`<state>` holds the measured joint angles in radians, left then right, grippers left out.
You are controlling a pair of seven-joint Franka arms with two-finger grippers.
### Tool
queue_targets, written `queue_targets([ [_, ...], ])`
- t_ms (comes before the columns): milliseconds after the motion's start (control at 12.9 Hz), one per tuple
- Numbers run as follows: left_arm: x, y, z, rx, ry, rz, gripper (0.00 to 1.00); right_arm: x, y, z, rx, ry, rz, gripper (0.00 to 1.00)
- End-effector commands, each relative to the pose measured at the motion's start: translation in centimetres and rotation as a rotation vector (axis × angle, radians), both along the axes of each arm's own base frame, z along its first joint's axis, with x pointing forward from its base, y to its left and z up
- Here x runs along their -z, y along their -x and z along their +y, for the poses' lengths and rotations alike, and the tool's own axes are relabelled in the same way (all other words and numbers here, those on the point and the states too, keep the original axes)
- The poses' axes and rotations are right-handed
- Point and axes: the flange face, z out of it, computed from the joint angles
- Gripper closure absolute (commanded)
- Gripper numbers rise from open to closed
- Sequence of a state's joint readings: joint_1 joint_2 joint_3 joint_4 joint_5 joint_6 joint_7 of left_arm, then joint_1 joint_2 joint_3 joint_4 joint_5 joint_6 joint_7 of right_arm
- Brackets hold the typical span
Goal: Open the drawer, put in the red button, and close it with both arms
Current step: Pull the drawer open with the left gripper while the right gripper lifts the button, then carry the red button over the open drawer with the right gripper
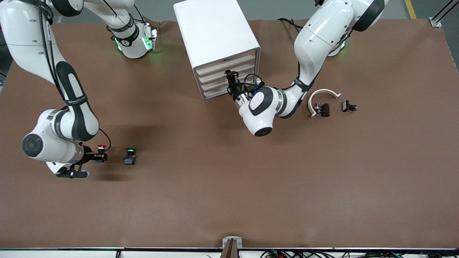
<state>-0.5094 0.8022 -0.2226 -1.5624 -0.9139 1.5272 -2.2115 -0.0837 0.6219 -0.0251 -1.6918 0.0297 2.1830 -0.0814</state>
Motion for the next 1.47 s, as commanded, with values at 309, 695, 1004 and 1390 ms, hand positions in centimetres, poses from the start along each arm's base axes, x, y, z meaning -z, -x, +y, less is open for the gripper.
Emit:
queue_targets([
  [309, -0.6, -3.1, 1.2, -0.052, 0.033, -0.011, 0.96, -9.3, 0.0, 7.0, 0.267, 0.02, 0.046, 1.0],
  [695, -2.0, -7.2, 3.4, -0.114, 0.064, -0.063, 0.96, -14.7, 2.4, 16.6, 0.452, 0.077, 0.074, 1.0],
  [1004, -1.4, -10.1, 5.2, -0.17, 0.05, -0.138, 0.96, -18.0, 6.8, 28.5, 0.608, 0.143, 0.088, 1.0],
  [1390, -1.4, -12.6, 7.6, -0.199, 0.046, -0.195, 0.96, -19.3, 12.8, 41.8, 0.766, 0.137, 0.075, 1.0],
])
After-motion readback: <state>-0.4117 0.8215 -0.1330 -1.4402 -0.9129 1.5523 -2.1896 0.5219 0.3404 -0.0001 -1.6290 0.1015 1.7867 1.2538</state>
